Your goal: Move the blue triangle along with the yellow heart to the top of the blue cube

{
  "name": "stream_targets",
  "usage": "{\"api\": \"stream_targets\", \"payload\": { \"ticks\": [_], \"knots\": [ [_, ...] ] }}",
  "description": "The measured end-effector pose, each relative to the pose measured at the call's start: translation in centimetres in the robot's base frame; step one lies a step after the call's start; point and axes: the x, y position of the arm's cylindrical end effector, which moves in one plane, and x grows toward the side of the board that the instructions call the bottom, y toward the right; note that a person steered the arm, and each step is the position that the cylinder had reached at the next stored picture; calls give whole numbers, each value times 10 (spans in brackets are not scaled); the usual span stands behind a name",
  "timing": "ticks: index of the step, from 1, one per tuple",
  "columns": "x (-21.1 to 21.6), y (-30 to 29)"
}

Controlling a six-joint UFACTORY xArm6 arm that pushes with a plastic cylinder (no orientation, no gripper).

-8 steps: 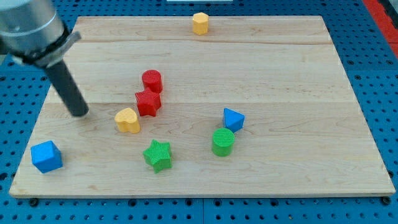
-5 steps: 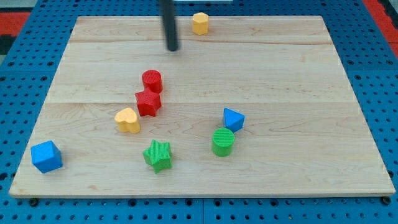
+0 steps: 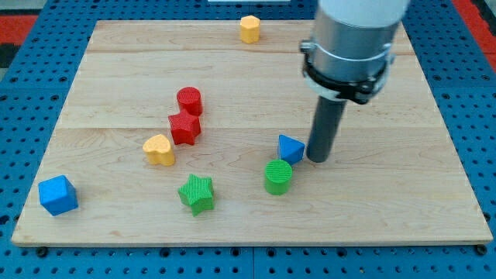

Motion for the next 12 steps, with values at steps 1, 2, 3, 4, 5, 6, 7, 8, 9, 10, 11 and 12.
{"api": "stream_targets", "payload": {
  "ticks": [1,2,3,4,5,6,7,8,9,10,11,12],
  "knots": [
    [0,-20],
    [0,-41],
    [-14,-66],
    [-32,-84],
    [-32,-105],
    [-26,-132],
    [-15,-161],
    [-12,-197],
    [-12,-231],
    [-1,-238],
    [25,-225],
    [55,-231]
  ]
}}
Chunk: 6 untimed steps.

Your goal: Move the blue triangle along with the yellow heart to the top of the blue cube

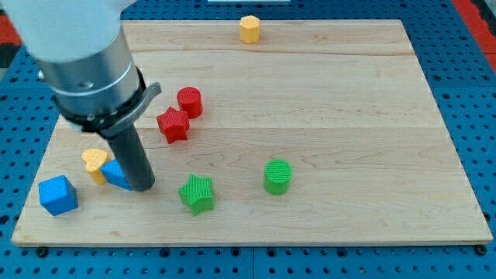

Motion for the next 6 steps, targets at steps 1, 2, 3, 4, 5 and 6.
{"api": "stream_targets", "payload": {
  "ticks": [1,2,3,4,5,6],
  "knots": [
    [8,-54],
    [-1,-60],
    [-21,-60],
    [-35,-68],
    [-17,-101],
    [-19,-131]
  ]
}}
